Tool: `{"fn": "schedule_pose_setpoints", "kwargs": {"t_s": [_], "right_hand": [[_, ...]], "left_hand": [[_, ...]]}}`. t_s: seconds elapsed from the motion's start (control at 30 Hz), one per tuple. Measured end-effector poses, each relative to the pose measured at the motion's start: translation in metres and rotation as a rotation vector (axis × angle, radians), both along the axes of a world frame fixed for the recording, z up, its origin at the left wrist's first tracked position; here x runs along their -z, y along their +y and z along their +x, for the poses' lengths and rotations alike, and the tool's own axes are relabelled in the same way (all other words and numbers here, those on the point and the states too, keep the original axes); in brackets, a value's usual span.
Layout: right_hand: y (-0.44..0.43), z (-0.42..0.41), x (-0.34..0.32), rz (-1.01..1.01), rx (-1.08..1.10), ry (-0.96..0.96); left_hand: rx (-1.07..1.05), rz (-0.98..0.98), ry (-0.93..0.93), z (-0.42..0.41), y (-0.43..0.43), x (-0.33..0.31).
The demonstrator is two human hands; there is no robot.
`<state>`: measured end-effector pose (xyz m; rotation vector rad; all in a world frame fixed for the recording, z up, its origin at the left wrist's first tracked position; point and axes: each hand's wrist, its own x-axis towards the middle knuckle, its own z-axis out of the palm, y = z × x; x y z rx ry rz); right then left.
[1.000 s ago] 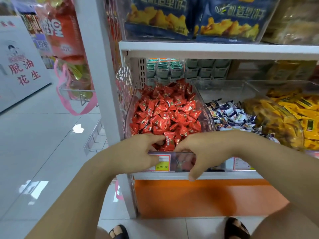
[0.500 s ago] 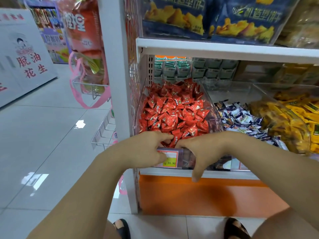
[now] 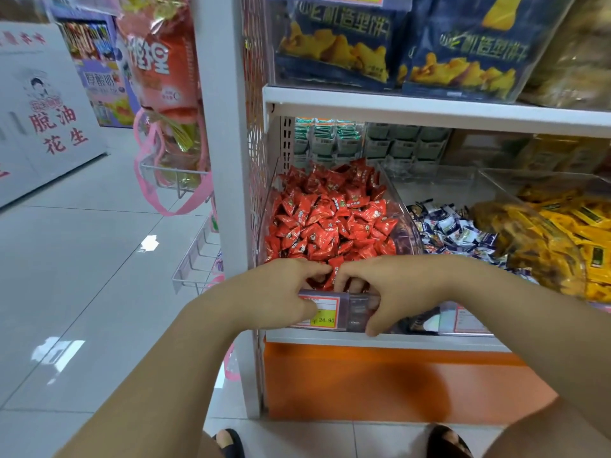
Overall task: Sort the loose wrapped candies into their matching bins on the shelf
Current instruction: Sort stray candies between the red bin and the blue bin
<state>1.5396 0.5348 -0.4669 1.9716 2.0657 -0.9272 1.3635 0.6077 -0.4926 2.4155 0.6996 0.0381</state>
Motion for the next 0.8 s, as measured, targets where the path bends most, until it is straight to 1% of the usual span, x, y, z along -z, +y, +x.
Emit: {"fn": "schedule_pose_setpoints", "kwargs": {"t_s": [0.23,0.27,0.37,0.4,0.43,0.5,0.57,0.63,0.7,0.8], "right_hand": [[-0.012,0.007,-0.017,0.42,0.039,0.059],[-0.015,0.01,-0.017,0.543,0.076,0.083],[-0.03,0.03,-0.013,1.033,0.293,0.137],[-0.036,0.039,-0.011,1.128,0.376,0.122],[-0.042,0.047,-0.008,1.164,0.461,0.089],[-0.051,0.062,-0.002,1.087,0.59,0.027],[-0.056,0.068,0.003,0.993,0.615,-0.004],[-0.056,0.06,0.0,1.005,0.53,0.002],[-0.052,0.042,-0.007,0.988,0.402,0.085],[-0.038,0.012,-0.009,0.847,0.19,0.157]], "left_hand": [[-0.037,-0.013,-0.048,0.001,0.002,0.005],[-0.05,-0.026,-0.074,0.001,0.002,0.005],[-0.086,-0.049,-0.165,0.002,0.002,0.005],[-0.086,-0.042,-0.188,0.003,0.001,0.004],[-0.082,-0.035,-0.204,0.004,0.001,0.003],[-0.073,-0.023,-0.232,0.006,-0.002,0.002],[-0.081,-0.019,-0.264,0.007,-0.003,0.0],[-0.107,-0.03,-0.316,0.006,-0.003,-0.003],[-0.153,-0.037,-0.396,0.0,-0.002,-0.009],[-0.23,-0.005,-0.486,-0.014,-0.002,-0.016]]}}
